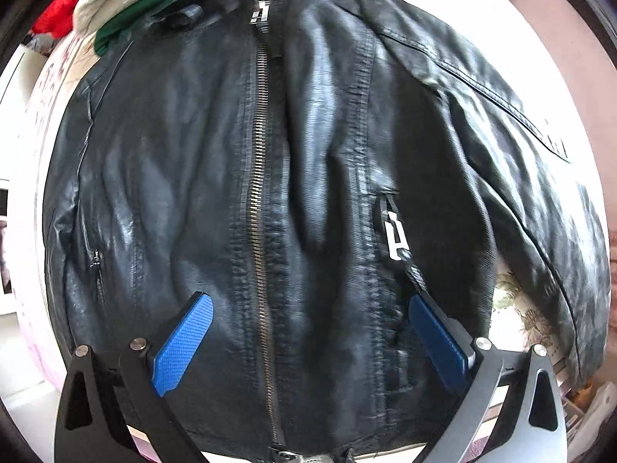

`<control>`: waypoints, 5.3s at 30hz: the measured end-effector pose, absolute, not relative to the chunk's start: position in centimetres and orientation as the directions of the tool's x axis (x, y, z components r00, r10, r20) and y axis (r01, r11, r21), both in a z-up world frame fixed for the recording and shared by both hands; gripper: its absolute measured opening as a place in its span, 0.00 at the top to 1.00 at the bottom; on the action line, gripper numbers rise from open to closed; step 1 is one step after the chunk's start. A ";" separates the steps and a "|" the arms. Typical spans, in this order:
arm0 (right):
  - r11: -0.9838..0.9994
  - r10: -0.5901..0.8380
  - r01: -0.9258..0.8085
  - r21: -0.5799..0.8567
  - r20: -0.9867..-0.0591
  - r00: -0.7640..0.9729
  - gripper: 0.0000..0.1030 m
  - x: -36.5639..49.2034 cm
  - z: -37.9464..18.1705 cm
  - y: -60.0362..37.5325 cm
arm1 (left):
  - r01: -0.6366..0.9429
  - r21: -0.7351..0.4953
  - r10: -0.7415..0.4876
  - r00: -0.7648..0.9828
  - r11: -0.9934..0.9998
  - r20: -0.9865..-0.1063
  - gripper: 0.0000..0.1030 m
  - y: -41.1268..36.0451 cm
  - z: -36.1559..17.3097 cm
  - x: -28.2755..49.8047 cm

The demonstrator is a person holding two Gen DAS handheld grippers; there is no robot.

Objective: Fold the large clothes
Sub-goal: 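Lift the sleeve cuff with the right tool and fold it across the jacket body, then lay the sleeve on the jacket front and open the right tool, then grasp the other sleeve cuff with the left tool and lift it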

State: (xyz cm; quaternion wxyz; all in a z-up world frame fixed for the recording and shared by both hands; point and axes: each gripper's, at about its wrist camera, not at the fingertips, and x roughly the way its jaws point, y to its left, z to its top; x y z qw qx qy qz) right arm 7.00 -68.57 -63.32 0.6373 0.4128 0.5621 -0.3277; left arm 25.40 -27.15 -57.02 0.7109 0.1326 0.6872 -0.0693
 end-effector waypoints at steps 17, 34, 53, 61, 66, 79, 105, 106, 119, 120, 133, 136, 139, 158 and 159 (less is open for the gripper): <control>-0.281 0.030 0.732 0.620 -0.757 0.653 0.69 -7.0 -70.5 -63.9 | 0.343 0.133 0.137 0.013 0.930 -0.991 0.00 -33.3 -61.1 22.6; -0.209 -0.168 0.733 0.648 -0.762 0.626 0.96 -8.8 -68.9 -66.4 | 0.287 0.166 0.169 0.014 0.943 -0.986 0.00 -32.2 -63.1 28.5; -0.116 -0.152 0.702 0.702 -0.711 0.686 0.95 -3.0 -69.7 -73.7 | 0.215 0.173 0.159 0.079 0.961 -0.984 0.00 -34.7 -61.7 32.6; 0.207 -0.234 0.736 0.645 -0.698 0.677 0.96 3.6 -58.1 -71.2 | 0.137 0.142 0.129 0.102 0.980 -0.986 0.00 -30.9 -59.0 37.3; 0.443 -0.156 0.656 0.611 -0.668 0.728 0.96 12.3 -51.4 -65.0 | 0.054 0.124 0.117 0.124 0.991 -0.985 0.00 -25.0 -56.6 40.3; 0.935 0.247 0.084 0.346 -0.799 0.548 0.96 34.1 -52.8 -29.9 | -0.266 0.194 0.230 0.112 0.944 -0.967 0.00 0.5 -56.5 42.4; 0.706 0.223 0.588 0.394 -0.912 0.344 0.73 23.0 -65.9 -42.3 | -0.116 0.123 0.135 0.100 0.986 -0.986 0.00 0.9 -60.5 46.1; 0.735 0.175 0.587 0.340 -0.931 0.320 0.80 23.9 -66.5 -42.5 | -0.101 0.143 0.153 0.093 0.984 -0.984 0.00 0.3 -61.4 46.5; 0.924 -0.161 0.359 -0.133 -0.986 0.050 0.95 26.8 -66.6 -40.8 | -0.125 0.230 0.242 0.088 0.965 -0.966 0.00 -1.1 -62.9 47.2; 0.930 -0.182 0.333 -0.157 -0.982 0.045 0.95 26.7 -66.9 -40.4 | -0.126 0.234 0.246 0.089 0.964 -0.965 0.00 -0.9 -62.6 46.9; 0.947 -0.289 0.159 -0.278 -0.956 0.056 0.79 24.8 -66.6 -38.3 | -0.136 0.230 0.243 0.090 0.964 -0.966 0.00 -1.8 -62.3 46.9; 0.942 -0.313 0.138 -0.306 -0.950 0.027 0.77 24.0 -67.2 -38.0 | -0.142 0.222 0.235 0.082 0.965 -0.969 0.00 -1.4 -61.9 46.8; 0.950 -0.280 0.148 -0.274 -0.960 0.025 0.77 23.7 -66.0 -37.5 | -0.170 0.197 0.217 0.104 0.966 -0.971 0.00 -0.5 -60.1 45.9; 0.999 0.039 0.036 0.038 -0.999 -0.024 0.32 15.4 -63.9 -29.1 | -0.940 -0.166 -0.243 0.094 0.298 -0.966 0.00 18.7 -60.1 14.5; 0.999 0.041 0.017 0.041 -0.999 -0.023 0.32 15.4 -63.9 -28.5 | -0.955 -0.194 -0.255 0.135 0.223 -0.957 0.00 19.1 -60.8 13.1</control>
